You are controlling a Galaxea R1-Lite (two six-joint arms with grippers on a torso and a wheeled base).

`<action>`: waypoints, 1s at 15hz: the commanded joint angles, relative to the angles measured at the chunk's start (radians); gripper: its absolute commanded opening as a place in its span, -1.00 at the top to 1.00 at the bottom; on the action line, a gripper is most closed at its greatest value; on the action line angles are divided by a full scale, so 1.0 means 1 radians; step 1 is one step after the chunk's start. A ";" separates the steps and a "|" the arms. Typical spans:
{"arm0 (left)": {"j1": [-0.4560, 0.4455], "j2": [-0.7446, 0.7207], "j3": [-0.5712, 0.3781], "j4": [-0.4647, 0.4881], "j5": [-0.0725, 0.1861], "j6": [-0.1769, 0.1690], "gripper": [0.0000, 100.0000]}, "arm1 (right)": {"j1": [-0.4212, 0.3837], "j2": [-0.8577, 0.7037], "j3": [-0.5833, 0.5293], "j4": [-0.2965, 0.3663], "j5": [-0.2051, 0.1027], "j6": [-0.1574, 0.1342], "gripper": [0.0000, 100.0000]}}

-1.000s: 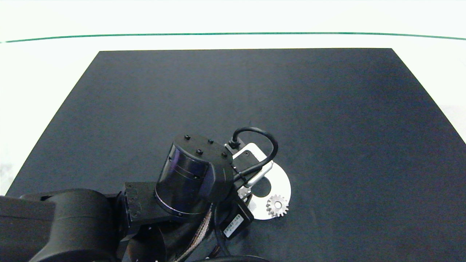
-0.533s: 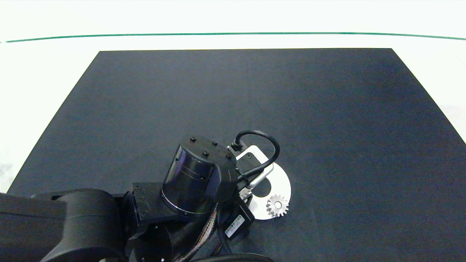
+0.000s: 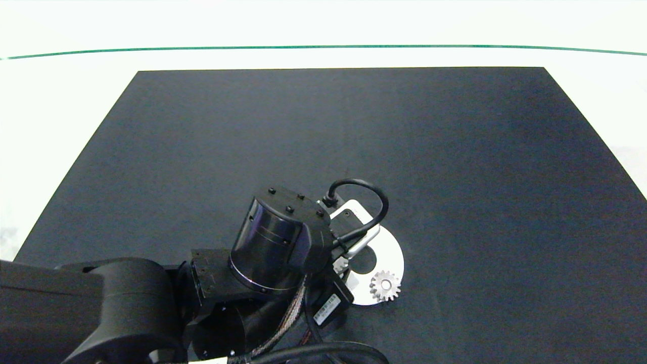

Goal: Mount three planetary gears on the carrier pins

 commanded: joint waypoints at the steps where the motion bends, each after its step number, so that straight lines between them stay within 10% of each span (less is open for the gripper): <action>1: 0.014 0.000 -0.006 0.000 0.003 0.008 0.80 | 0.000 0.000 -0.006 0.005 0.000 -0.003 -1.00; 15: 0.017 0.046 -0.016 -0.038 0.003 0.005 0.80 | 0.002 0.000 -0.017 0.006 0.001 -0.001 -1.00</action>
